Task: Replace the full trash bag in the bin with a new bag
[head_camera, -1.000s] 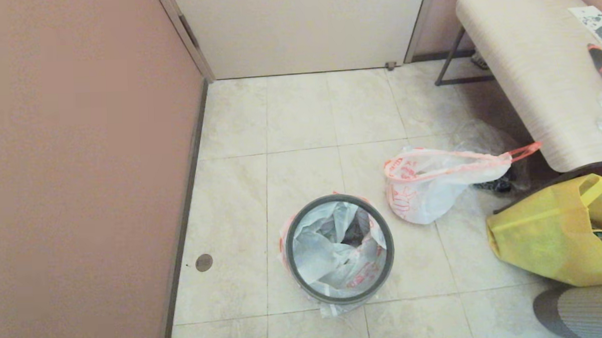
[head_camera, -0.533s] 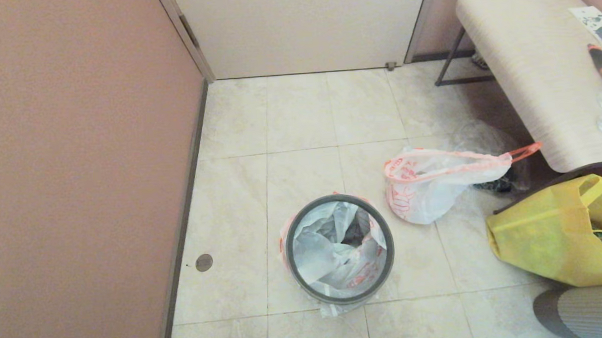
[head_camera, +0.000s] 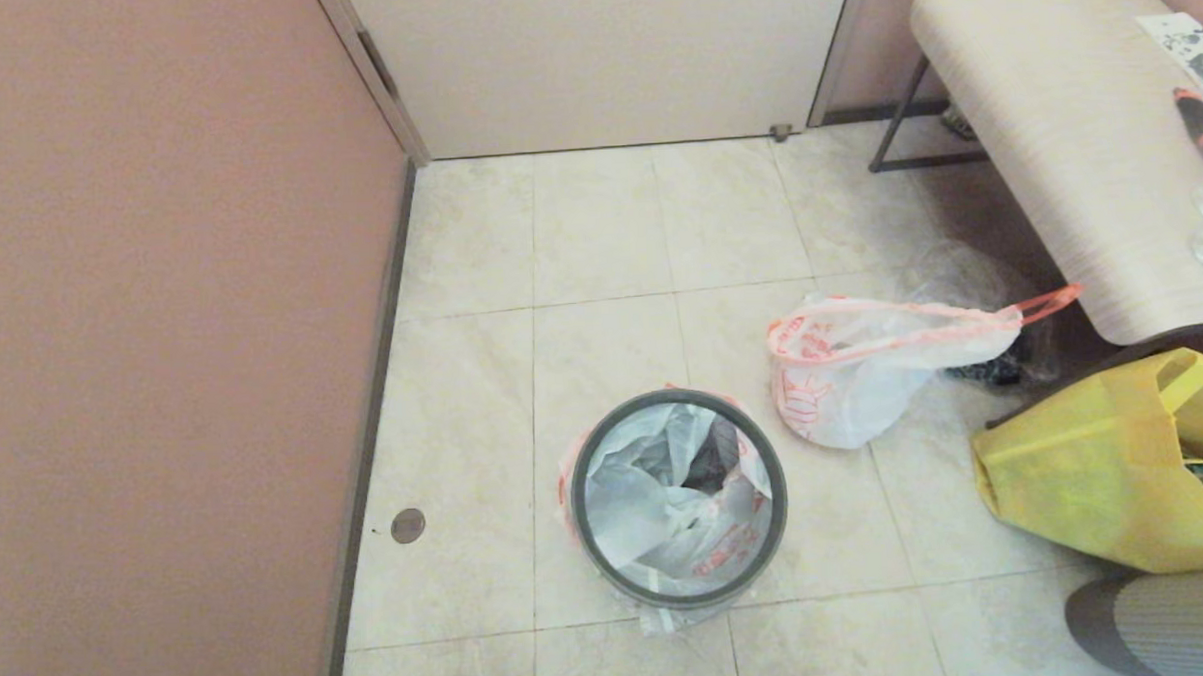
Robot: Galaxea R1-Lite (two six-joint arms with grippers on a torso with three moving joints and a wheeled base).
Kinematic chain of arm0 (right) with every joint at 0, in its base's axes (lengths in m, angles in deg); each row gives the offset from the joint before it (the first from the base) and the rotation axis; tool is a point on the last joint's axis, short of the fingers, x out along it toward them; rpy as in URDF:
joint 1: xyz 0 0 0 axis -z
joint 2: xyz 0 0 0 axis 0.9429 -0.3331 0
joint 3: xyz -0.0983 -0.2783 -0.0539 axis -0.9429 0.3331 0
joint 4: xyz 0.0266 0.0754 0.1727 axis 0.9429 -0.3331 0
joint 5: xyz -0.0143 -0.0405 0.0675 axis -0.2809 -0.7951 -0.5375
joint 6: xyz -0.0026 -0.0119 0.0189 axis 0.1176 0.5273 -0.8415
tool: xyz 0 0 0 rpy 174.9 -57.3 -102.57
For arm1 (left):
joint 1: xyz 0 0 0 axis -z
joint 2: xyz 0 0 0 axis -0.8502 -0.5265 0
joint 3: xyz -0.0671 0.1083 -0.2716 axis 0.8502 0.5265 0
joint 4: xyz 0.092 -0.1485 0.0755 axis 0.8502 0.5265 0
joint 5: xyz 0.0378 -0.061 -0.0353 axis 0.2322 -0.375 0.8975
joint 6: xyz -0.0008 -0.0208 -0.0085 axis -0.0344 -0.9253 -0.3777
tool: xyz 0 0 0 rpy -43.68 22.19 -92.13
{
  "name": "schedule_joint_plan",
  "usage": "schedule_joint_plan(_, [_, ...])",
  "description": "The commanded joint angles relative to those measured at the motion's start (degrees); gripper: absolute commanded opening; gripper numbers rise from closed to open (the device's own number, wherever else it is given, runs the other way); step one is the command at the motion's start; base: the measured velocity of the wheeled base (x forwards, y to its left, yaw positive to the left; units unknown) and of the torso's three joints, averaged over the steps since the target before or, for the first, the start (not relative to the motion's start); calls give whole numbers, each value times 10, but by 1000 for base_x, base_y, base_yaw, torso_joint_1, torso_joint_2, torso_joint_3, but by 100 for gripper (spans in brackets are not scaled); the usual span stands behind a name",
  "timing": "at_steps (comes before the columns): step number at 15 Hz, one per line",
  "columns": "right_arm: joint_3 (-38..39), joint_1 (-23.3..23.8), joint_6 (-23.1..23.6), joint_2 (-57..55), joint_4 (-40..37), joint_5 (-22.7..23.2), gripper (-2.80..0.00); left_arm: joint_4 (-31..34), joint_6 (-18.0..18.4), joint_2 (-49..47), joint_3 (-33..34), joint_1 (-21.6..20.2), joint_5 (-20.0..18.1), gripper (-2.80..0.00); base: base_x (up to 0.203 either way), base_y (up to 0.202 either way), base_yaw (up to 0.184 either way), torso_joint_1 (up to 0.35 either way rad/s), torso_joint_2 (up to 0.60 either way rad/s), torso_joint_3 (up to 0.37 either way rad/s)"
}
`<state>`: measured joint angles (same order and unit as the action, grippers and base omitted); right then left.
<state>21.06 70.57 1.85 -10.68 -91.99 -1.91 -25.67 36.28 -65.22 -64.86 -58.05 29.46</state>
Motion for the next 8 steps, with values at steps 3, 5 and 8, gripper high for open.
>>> schedule_joint_plan(3, [90,0,12,4,86,51,-280,0,-1,3,-1,0,0,-280,0,0,0,0,0,0])
schedule_joint_plan(5, [95,0,12,4,87,57,-280,-1,-4,4,0,0,0,-280,0,0,0,0,0,0])
schedule_joint_plan(8, [95,0,11,4,89,61,-280,-1,-17,4,0,0,0,-280,0,0,0,0,0,0])
